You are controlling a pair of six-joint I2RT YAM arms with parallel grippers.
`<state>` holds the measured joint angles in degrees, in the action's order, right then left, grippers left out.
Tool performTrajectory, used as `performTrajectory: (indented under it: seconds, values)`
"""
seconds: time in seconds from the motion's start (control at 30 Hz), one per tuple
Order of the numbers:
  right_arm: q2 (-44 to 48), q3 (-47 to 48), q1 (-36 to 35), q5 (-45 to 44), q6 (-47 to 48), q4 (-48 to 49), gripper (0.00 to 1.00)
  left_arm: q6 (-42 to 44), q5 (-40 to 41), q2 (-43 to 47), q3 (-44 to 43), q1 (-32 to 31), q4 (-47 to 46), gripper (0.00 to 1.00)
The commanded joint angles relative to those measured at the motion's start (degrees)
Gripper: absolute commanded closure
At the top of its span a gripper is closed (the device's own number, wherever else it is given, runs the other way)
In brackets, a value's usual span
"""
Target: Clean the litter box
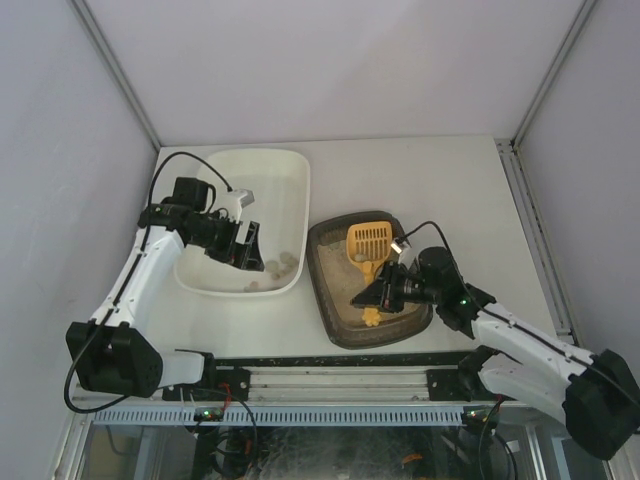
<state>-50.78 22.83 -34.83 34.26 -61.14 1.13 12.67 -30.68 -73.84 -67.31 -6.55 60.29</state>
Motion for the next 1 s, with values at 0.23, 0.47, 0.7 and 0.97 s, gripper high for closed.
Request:
performTrajectory:
  seconds: [0.23, 0.47, 0.7, 0.97]
  values:
    - [-8.5, 9.1, -0.8, 0.2, 6.0, 4.4, 1.00, 3.0, 1.3, -0.3, -6.7, 4.0, 0.4, 0.01]
    - [-24.9, 32.1, -10.2, -10.8, 17.6, -14.5, 1.00, -0.3, -3.9, -11.3, -18.2, 20.6, 5.6, 0.00]
    - [-48.1, 63.4, -17.8, -21.9, 28.6, -37.4, 1.00, 0.7, -0.6, -11.9, -20.7, 25.7, 6.0, 0.00]
    - [-71.5, 101.0, -28.6, -54.0, 38.0, -73.5, 1.00, 2.5, -2.8, -10.2, -17.4, 26.4, 6.0, 0.00]
